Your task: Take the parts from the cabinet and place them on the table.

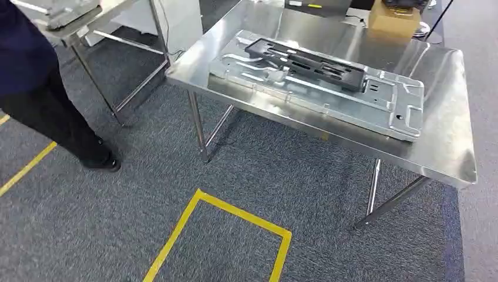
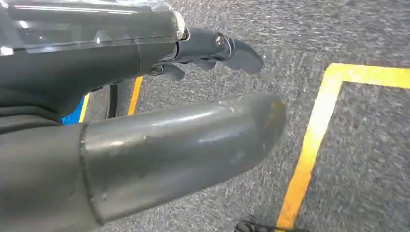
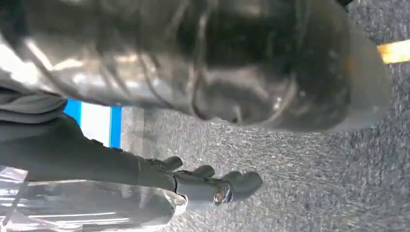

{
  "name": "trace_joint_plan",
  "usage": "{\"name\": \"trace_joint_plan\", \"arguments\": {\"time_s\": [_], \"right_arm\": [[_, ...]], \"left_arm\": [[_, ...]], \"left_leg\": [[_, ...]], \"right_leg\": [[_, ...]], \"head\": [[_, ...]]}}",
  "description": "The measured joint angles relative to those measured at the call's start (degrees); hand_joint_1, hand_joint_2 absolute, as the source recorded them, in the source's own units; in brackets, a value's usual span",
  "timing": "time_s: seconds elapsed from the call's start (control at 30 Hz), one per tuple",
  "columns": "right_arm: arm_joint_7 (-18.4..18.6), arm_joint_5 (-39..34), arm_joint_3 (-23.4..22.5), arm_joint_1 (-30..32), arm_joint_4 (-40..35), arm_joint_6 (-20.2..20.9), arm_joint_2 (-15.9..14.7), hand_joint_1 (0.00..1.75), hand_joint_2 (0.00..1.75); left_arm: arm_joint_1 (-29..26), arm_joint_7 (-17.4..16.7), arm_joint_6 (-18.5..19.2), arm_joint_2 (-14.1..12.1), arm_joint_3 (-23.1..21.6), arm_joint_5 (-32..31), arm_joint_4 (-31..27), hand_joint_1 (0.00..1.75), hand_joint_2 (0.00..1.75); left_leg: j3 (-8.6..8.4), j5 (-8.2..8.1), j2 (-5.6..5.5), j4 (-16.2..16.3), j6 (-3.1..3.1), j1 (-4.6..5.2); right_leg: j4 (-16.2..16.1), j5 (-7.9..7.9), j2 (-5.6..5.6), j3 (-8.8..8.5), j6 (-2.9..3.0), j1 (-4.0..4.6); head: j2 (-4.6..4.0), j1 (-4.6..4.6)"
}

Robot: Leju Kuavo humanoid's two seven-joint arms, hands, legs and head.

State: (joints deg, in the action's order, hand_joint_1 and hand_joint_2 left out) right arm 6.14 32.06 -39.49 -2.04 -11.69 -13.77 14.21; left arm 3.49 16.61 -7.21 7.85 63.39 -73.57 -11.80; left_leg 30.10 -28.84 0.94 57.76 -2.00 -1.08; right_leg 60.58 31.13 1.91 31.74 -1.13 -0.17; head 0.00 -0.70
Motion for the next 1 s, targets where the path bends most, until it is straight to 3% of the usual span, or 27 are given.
{"name": "trace_joint_plan", "arguments": {"time_s": [0.03,0.07,0.1,0.13,0.17,0.2,0.23,0.27,0.3,0.33,0.43,0.47,0.5,0.53,0.6,0.63,0.67,0.7,0.77,0.8,0.83,0.97,1.0], "right_arm": [[-0.09,0.00,0.07,0.09,0.00,0.09,-0.13,0.00,0.00],[-0.13,0.00,0.09,0.12,0.00,0.20,-0.33,0.00,0.00],[-0.17,0.02,0.09,0.22,0.00,0.24,-0.50,0.00,0.00],[-0.24,0.02,0.11,0.29,0.02,0.24,-0.57,0.00,0.00],[-0.24,0.02,0.11,0.36,0.02,0.22,-0.66,0.00,0.00],[-0.31,0.02,0.11,0.38,0.02,0.22,-0.70,0.00,0.00],[-0.57,0.22,0.15,0.37,0.02,0.22,-0.74,0.00,0.00],[-0.88,0.44,0.26,0.36,0.02,0.22,-0.76,0.00,0.00],[-1.05,0.90,0.46,0.51,0.02,0.24,-1.05,0.00,0.00],[-1.05,1.20,0.68,0.60,0.07,0.44,-1.25,0.00,0.00],[0.68,2.49,1.51,0.21,0.11,1.66,-1.27,0.00,0.00],[1.82,2.95,1.77,0.17,0.15,2.17,-1.16,0.00,0.00],[2.90,3.26,1.97,0.24,0.20,2.62,-1.14,0.00,0.00],[4.01,3.45,2.10,0.29,0.26,3.10,-1.09,0.00,0.00],[5.95,3.85,2.38,0.25,0.50,3.83,-1.09,0.00,0.00],[6.55,3.98,2.47,0.25,0.55,3.91,-1.05,0.00,0.00],[6.80,4.11,2.56,0.25,0.55,3.72,-1.03,0.00,0.00],[6.80,4.26,2.62,0.24,0.55,3.39,-1.01,0.00,0.00],[6.49,4.61,2.64,0.19,0.55,2.91,-0.98,0.00,0.00],[6.03,4.89,2.64,0.18,0.55,2.89,-0.98,0.00,0.00],[5.46,5.07,2.67,0.20,0.55,2.86,-1.03,0.00,0.00],[3.76,5.55,2.93,-0.14,0.52,3.02,-1.07,0.00,0.00],[3.71,5.62,2.95,-0.13,0.52,3.11,-1.09,0.00,0.00]], "left_arm": [[0.11,0.02,0.00,-0.02,0.00,0.00,0.00,0.00,0.00],[0.16,0.04,-0.02,-0.04,0.00,-0.02,0.00,0.00,0.00],[0.12,0.04,-0.02,-0.06,0.02,-0.04,0.00,0.00,0.00],[0.03,0.04,-0.02,-0.13,0.07,-0.04,0.00,0.00,0.00],[-0.07,0.04,-0.04,-0.15,0.09,-0.04,0.00,0.00,0.00],[-0.09,0.04,-0.04,-0.15,0.13,-0.04,0.00,0.00,0.00],[-0.05,0.04,-0.09,-0.15,0.24,-0.02,0.00,0.00,0.00],[0.05,0.04,-0.13,-0.13,0.37,0.04,0.00,0.00,0.00],[0.09,0.07,-0.13,0.11,0.46,0.09,0.00,0.00,0.00],[0.36,0.07,-0.22,0.26,0.61,0.15,0.00,0.00,0.00],[0.18,-0.26,-0.72,0.31,1.01,0.39,0.02,0.00,0.00],[0.18,-0.42,-0.85,0.28,1.05,0.46,0.00,0.00,0.00],[0.16,-0.52,-1.02,0.28,1.09,0.59,0.00,0.00,0.00],[0.33,-0.72,-1.09,0.30,1.11,0.61,0.02,0.00,0.00],[0.59,-0.85,-1.22,0.31,1.18,0.77,0.00,0.00,0.00],[0.57,-0.90,-1.38,0.31,1.29,0.83,0.00,0.00,0.00],[0.50,-0.92,-1.57,0.28,1.46,1.05,0.02,0.00,0.00],[0.43,-0.96,-1.75,0.28,1.64,1.25,0.00,0.00,0.00],[0.47,-0.85,-1.90,0.26,2.12,1.35,0.00,0.00,0.00],[0.61,-0.72,-1.90,0.28,2.34,1.36,0.02,0.00,0.00],[0.79,-0.55,-1.90,0.28,2.40,1.35,0.00,0.00,0.00],[0.47,-0.02,-1.86,0.28,2.54,1.33,0.02,0.00,0.00],[0.47,0.02,-1.81,0.28,2.54,1.33,0.02,0.00,0.00]], "left_leg": [[0.35,0.25,-0.36,0.03,-0.36,0.00],[0.63,0.41,-0.65,0.04,-0.57,0.03],[0.92,0.53,-1.13,0.15,-0.60,0.07],[1.10,0.61,-1.56,0.24,-0.57,0.08],[1.16,0.66,-2.12,0.30,-0.52,0.08],[1.13,0.68,-2.71,0.37,-0.49,0.09],[1.02,0.69,-3.35,0.40,-0.46,0.11],[0.93,0.72,-3.91,0.40,-0.41,0.15],[1.18,0.82,-4.22,0.33,-0.25,-0.09],[1.54,0.98,-4.77,0.61,0.31,0.18],[2.03,1.76,-6.23,-0.10,1.56,-0.34],[2.03,1.44,-6.05,0.21,1.78,-0.08],[2.58,0.58,-3.56,1.28,1.89,0.15],[4.11,-1.63,-2.19,4.42,1.96,0.04],[8.12,-5.77,-1.57,13.02,2.38,-0.10],[9.54,-6.70,-1.44,16.11,2.59,-0.11],[9.72,-6.14,-1.32,16.69,2.68,-0.11],[8.44,-4.34,-1.19,14.38,2.74,-0.12],[3.25,0.20,-0.12,5.02,2.67,-0.14],[1.17,0.23,2.21,0.85,2.48,-0.02],[1.20,0.12,2.07,0.58,1.81,0.44],[1.39,0.77,0.15,0.30,0.41,0.34],[1.36,1.08,-0.22,0.14,-0.03,0.14]], "right_leg": [[3.85,2.75,-1.13,1.75,-0.23,-0.13],[8.33,5.10,-1.44,3.71,-0.41,-0.23],[12.79,6.90,-1.52,5.71,-0.53,-0.24],[15.26,7.29,-1.55,6.81,-0.57,-0.25],[14.82,6.09,-1.58,6.53,-0.50,-0.26],[11.96,3.93,-1.67,5.08,-0.31,-0.24],[7.06,1.05,-2.03,2.55,0.05,-0.21],[1.57,-1.63,-3.19,-0.09,0.61,-0.08],[-1.48,-1.77,-5.88,-1.39,1.29,-0.05],[-2.27,-2.01,-6.48,-1.41,1.61,0.00],[-2.81,-1.91,-5.07,-1.44,1.98,0.31],[-4.38,-2.64,-4.21,-2.05,2.32,-0.72],[-4.96,-2.84,-3.44,-2.46,2.44,-0.42],[-5.01,-2.97,-2.73,-2.50,2.77,-0.35],[-4.82,-2.83,-1.23,-2.24,2.94,-0.10],[-4.63,-2.78,-0.56,-2.08,2.96,-0.03],[-4.39,-2.69,0.03,-1.94,2.94,-0.02],[-4.09,-2.58,0.58,-1.79,2.84,-0.05],[-3.36,-2.13,1.69,-1.65,2.53,-0.14],[-2.86,-1.78,2.14,-1.62,2.17,0.02],[-2.35,-1.46,2.53,-1.50,1.72,0.43],[-2.41,-1.51,3.66,-1.69,0.87,0.36],[-1.48,-0.47,1.60,-1.49,0.35,-0.05]], "head": [[0.00,-0.04],[0.00,-0.04],[0.00,-0.04],[0.00,-0.04],[0.00,-0.02],[0.00,-0.02],[0.00,-0.04],[0.00,-0.04],[0.00,-0.02],[0.00,-0.02],[0.00,-0.06],[0.00,-0.04],[0.00,-0.02],[0.00,0.07],[0.00,0.04],[0.00,0.07],[0.00,0.07],[0.00,0.09],[0.00,0.09],[0.00,0.07],[0.00,0.05],[0.00,0.00],[0.00,-0.02]]}}
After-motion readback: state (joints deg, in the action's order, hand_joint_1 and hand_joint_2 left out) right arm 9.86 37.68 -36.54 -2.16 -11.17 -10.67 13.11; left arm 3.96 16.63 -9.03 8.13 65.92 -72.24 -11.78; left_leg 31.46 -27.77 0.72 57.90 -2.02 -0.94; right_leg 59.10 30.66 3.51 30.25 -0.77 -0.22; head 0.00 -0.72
